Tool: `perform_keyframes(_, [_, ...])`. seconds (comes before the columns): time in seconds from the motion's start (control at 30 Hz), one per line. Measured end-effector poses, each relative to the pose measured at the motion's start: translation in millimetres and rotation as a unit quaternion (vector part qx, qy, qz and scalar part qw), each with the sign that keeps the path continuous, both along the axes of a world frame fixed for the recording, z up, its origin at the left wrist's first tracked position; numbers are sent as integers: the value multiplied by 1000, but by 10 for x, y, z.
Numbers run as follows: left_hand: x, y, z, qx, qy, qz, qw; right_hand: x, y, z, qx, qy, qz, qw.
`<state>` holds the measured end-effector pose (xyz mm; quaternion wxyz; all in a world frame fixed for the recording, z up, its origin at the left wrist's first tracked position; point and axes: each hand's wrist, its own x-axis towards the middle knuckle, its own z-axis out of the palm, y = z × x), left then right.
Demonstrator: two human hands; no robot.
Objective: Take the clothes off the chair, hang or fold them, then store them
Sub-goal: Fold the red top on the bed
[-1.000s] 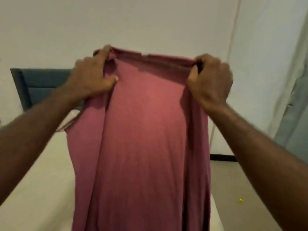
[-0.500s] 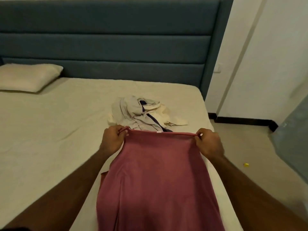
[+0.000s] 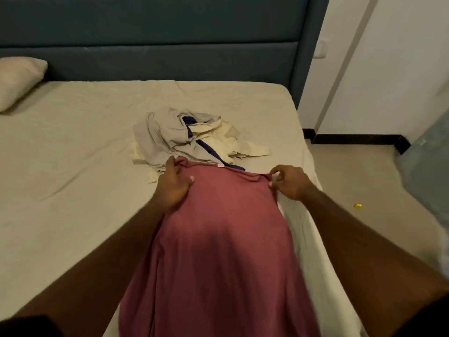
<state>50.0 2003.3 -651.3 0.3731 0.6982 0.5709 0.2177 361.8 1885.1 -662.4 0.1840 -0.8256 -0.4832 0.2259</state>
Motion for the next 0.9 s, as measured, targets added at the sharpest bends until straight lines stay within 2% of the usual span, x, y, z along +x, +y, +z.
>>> perform_keyframes(0.07, [-55,-304,-202,93,92,-27,991,-117,-255,-100,62,21,-32,997])
perform_keyframes(0.13, [-125,-699,-415,145,147,-44,977,-269,-573,-180,131,73,-71,986])
perform_keyframes(0.27, [-331,-1452,-748,183,199,-102,957,-678,-1353,-418,201,65,-68,975])
perform_keyframes(0.37, [-592,-1860,-805,191,223,-103,950,-1015,-1894,-518,241,69,-96,963])
perform_keyframes(0.53, [-954,-2553,-826,206,257,-129,935,-1291,-2434,-529,250,73,-95,961])
perform_keyframes(0.67, [-1179,-2931,-808,191,291,-96,933,-1319,-2670,-480,216,32,-57,974])
perform_keyframes(0.83, [-1156,-3124,-823,195,324,-72,923,-1347,-2857,-468,224,34,-2,974])
perform_keyframes(0.9, [-1075,-3131,-721,168,337,-72,924,-1276,-2941,-461,183,49,20,982])
